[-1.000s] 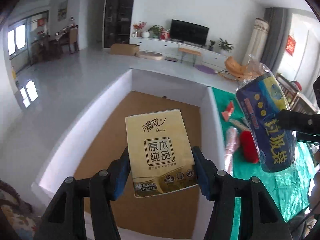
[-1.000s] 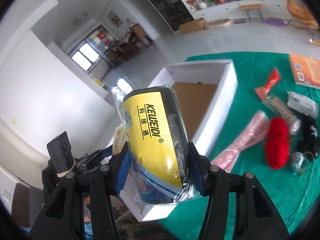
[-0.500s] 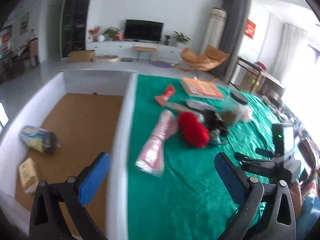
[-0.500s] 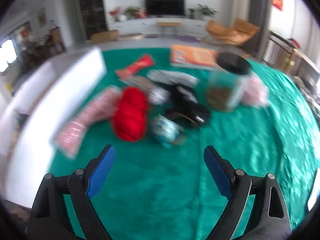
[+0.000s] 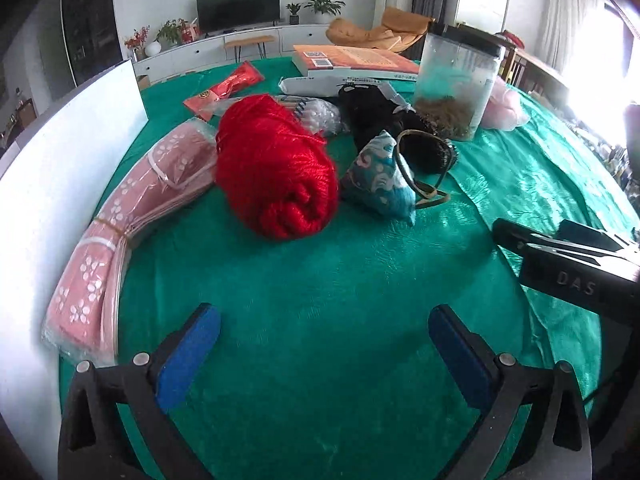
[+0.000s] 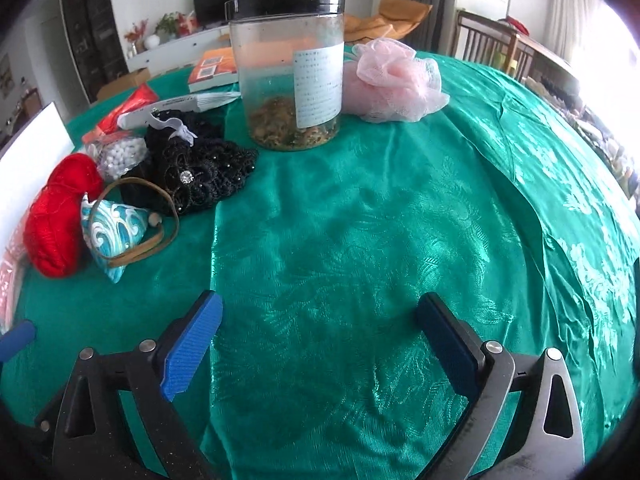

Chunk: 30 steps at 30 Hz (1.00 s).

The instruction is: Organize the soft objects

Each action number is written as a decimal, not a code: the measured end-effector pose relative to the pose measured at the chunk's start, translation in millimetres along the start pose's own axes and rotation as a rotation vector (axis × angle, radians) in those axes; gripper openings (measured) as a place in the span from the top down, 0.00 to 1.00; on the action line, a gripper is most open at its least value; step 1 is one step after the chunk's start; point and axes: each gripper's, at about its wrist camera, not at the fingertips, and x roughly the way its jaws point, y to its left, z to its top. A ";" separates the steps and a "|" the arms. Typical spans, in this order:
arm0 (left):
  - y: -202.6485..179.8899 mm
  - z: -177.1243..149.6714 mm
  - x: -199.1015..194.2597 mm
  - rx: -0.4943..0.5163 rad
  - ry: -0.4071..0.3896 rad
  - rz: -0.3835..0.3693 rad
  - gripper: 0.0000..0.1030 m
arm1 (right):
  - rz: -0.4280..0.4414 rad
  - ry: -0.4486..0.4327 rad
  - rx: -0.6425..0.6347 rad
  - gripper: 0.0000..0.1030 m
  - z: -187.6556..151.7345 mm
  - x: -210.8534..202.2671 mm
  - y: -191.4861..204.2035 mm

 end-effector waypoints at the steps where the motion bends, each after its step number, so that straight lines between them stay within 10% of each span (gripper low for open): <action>1: -0.8 0.7 -0.3 0.002 -0.002 0.001 0.00 | 0.000 0.000 0.000 0.03 0.0 -0.1 -0.1; 30: 1.8 2.8 0.8 -0.004 0.000 0.006 0.00 | 0.001 0.000 0.001 0.03 -0.2 -0.3 -0.5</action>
